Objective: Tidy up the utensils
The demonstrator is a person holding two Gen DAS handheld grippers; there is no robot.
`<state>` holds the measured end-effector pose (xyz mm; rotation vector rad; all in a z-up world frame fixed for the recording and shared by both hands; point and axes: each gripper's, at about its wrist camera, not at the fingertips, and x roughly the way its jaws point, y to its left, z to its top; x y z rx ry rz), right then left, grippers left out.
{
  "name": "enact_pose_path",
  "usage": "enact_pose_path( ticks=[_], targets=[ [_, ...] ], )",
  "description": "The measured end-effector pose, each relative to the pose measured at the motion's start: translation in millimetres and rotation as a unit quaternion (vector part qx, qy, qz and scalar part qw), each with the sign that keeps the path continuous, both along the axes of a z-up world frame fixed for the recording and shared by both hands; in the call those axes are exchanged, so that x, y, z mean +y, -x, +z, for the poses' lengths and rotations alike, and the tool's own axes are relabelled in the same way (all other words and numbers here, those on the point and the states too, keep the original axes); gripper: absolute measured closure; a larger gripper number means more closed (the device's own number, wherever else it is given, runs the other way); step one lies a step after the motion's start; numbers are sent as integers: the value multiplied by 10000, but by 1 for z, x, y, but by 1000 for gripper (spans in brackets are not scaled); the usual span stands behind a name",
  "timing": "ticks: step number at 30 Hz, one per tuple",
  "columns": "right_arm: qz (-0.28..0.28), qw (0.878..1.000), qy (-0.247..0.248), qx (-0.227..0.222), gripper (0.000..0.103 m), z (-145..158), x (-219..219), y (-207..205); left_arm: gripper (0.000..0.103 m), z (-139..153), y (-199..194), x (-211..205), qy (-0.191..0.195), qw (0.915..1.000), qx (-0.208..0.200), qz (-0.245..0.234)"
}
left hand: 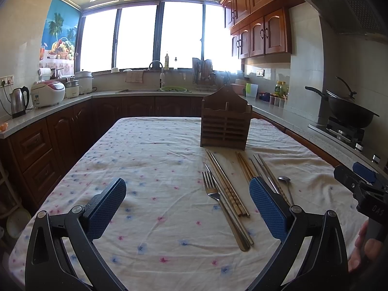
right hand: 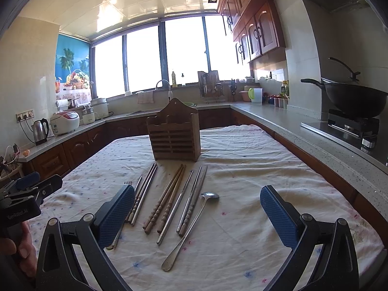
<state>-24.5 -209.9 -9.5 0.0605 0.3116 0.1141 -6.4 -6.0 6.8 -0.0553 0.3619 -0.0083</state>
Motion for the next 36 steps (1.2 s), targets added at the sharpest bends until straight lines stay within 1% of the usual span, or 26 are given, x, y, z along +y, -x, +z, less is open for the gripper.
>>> enact_pose_path(
  ticks=[36],
  targets=[
    [50, 10000, -45, 27, 0, 1, 2, 0, 0, -1, 1, 3, 36, 10000, 25, -26]
  ],
)
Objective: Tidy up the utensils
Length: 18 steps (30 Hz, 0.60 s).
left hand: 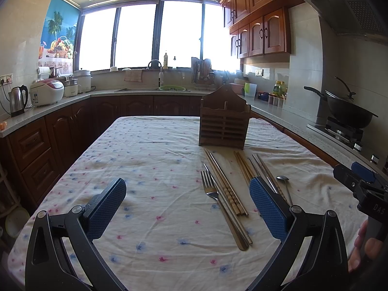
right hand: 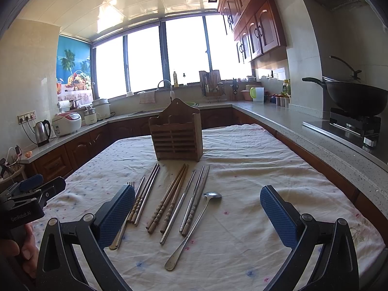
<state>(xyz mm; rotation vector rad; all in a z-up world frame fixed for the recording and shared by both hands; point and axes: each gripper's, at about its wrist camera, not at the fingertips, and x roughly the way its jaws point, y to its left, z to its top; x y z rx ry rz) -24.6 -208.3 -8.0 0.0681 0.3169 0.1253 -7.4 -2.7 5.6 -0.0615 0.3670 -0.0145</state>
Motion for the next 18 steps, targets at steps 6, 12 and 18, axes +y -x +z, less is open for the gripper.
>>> enact_pose_path(
  ticks=[6, 12, 18],
  targets=[
    [6, 10000, -10, 6, 0, 0, 0, 0, 0, 0, 0, -1, 23, 10000, 16, -18],
    [35, 10000, -37, 49, 0, 1, 0, -2, 0, -2, -8, 0, 101, 9998, 149, -63],
    [191, 9994, -144, 255, 0, 2, 0, -12, 0, -7, -32, 8, 371, 9972, 604, -254]
  ],
)
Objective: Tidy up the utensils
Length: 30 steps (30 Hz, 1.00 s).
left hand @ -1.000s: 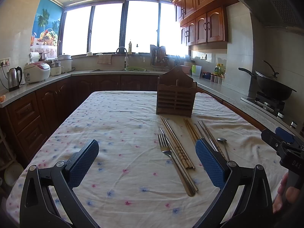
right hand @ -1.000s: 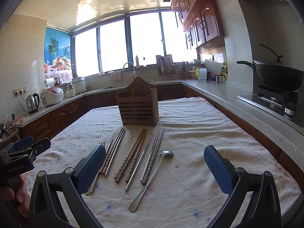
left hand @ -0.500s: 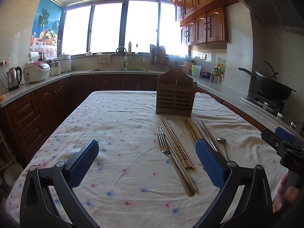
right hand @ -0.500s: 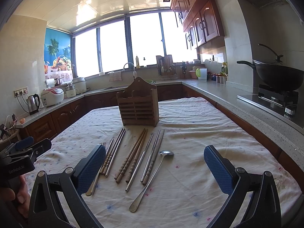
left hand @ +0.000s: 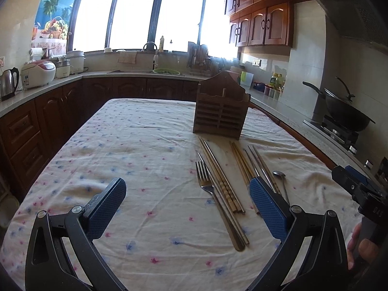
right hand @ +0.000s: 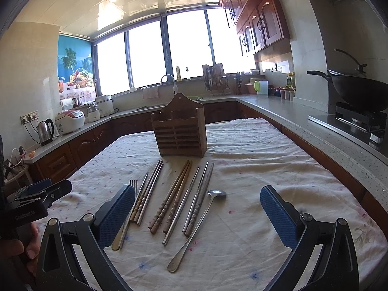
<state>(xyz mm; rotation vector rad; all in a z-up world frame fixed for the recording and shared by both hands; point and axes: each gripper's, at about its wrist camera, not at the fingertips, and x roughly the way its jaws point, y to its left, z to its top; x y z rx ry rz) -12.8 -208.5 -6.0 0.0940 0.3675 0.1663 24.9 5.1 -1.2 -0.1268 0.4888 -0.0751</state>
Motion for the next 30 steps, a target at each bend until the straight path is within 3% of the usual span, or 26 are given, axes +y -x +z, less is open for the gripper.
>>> enact_pose_path(
  ticks=[5, 9, 11, 15, 19, 25, 30],
  targets=[
    [105, 9989, -219, 407, 0, -4, -7, -20, 1, -7, -31, 4, 57, 9990, 422, -159],
    [207, 9951, -481, 844, 2, -11, -16, -42, 11, -14, -58, 6, 189, 9957, 804, -430],
    [268, 9908, -682, 1135, 9, -17, -22, -55, 14, -20, -73, 6, 324, 9924, 1042, -562],
    [350, 9794, -939, 1753, 33, -32, -30, -83, 23, -34, -98, 2, 489, 9851, 1445, -792],
    [447, 9679, -1095, 2218, 46, -47, -33, -104, 35, -45, -122, -6, 514, 9767, 1822, -1015],
    [593, 9512, -1432, 2669, 59, -64, -37, -125, 49, -59, -151, -11, 514, 9663, 2187, -1255],
    [673, 9454, -1537, 2793, 62, -67, -39, -138, 63, -60, -163, -13, 517, 9636, 2191, -1443]
  ],
)
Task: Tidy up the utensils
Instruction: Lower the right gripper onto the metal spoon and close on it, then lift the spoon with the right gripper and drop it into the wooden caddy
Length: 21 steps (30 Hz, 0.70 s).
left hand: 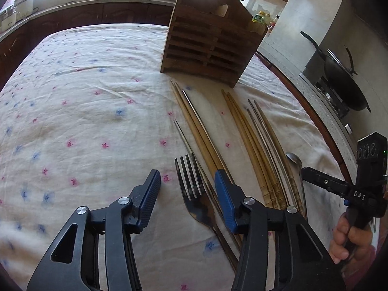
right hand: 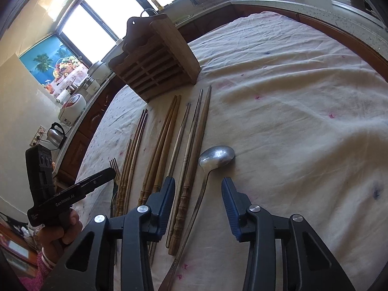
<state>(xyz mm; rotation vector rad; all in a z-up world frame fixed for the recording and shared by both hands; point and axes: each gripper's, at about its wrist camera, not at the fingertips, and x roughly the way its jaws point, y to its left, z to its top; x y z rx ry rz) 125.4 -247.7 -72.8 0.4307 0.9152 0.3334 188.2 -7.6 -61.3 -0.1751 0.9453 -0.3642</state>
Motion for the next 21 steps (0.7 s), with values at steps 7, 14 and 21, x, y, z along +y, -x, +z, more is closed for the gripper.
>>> enact_pose_path(
  ticks=[7, 14, 21],
  targets=[
    [-6, 9991, -393, 184, 90, -9, -10, -14, 87, -4, -9, 2, 264, 9995, 69, -173],
    [18, 9980, -619, 97, 101, -2, -14, -7, 101, 12, 4, 6, 349, 9990, -132, -239],
    [40, 9976, -445, -532, 101, 47, -13, 4, 101, 45, 22, 20, 372, 9975, -601, -68]
  ],
)
